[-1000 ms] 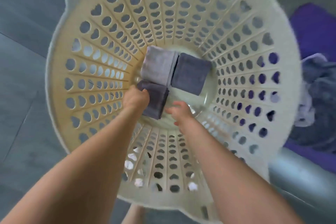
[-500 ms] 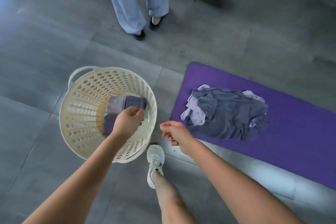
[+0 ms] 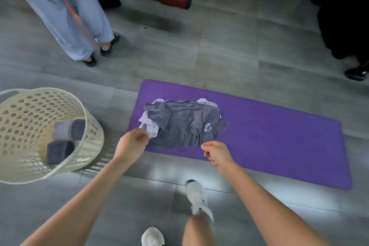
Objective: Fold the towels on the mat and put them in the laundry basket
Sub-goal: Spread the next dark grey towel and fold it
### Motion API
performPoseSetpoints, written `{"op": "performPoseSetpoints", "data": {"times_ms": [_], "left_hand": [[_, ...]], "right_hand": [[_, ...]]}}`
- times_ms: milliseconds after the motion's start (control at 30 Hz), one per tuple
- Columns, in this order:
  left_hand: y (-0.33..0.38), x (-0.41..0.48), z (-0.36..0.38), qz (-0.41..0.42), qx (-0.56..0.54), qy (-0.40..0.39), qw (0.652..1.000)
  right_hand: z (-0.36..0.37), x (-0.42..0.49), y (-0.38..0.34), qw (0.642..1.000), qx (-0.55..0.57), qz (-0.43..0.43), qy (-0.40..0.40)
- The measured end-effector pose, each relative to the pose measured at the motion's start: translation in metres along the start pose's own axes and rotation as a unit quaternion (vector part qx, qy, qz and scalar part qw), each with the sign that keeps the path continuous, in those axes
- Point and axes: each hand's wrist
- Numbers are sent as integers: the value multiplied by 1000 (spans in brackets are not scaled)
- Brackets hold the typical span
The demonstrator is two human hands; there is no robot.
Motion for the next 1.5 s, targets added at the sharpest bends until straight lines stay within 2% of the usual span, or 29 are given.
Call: {"op": "performPoseSetpoints", "data": {"times_ms": [167, 367, 533, 600, 733, 867, 933, 1033, 1133, 1200, 1367, 1433, 1500], "left_hand": [[27, -8, 124, -3, 69, -24, 997], [49, 32, 294, -44, 33, 28, 998], [9, 87, 421, -47, 20, 75, 996], [-21, 113, 471, -45, 51, 90, 994], [-91, 191, 556, 15, 129, 132, 983], [-167, 261, 605, 70, 212, 210, 952], [-203, 291, 620, 98, 275, 214, 932], [-244, 324, 635, 133, 321, 208, 914], [-269, 340, 645, 208, 332, 243, 888], [-277, 341, 647, 234, 309, 265, 883], [-265, 301, 646, 219, 155, 327, 906], [-257, 276, 649, 231, 121, 324, 909], [-242, 257, 659, 243, 140, 295, 913]], "right_hand": [[-115, 36, 59, 998, -51, -3, 39], [-227, 143, 122, 990, -132, -30, 44], [-246, 266, 186, 985, -160, -65, 25], [-237, 318, 214, 981, -181, -75, 16], [-206, 435, 270, 956, -266, -123, 22], [-162, 541, 322, 889, -380, -249, 51], [-135, 590, 338, 845, -418, -321, 85], [-92, 650, 346, 753, -459, -448, 148], [-62, 691, 351, 653, -493, -540, 195], [-54, 707, 354, 611, -493, -581, 214], [-77, 714, 359, 549, -516, -612, 239], [-108, 709, 365, 512, -532, -622, 261], [-151, 703, 372, 479, -533, -638, 282]]}}
Point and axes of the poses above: each hand's wrist, its own x-axis towards the middle knuckle, its own z-axis out of the palm, y = z × x, and after that the axes turned 14 degrees about -x, right-handed
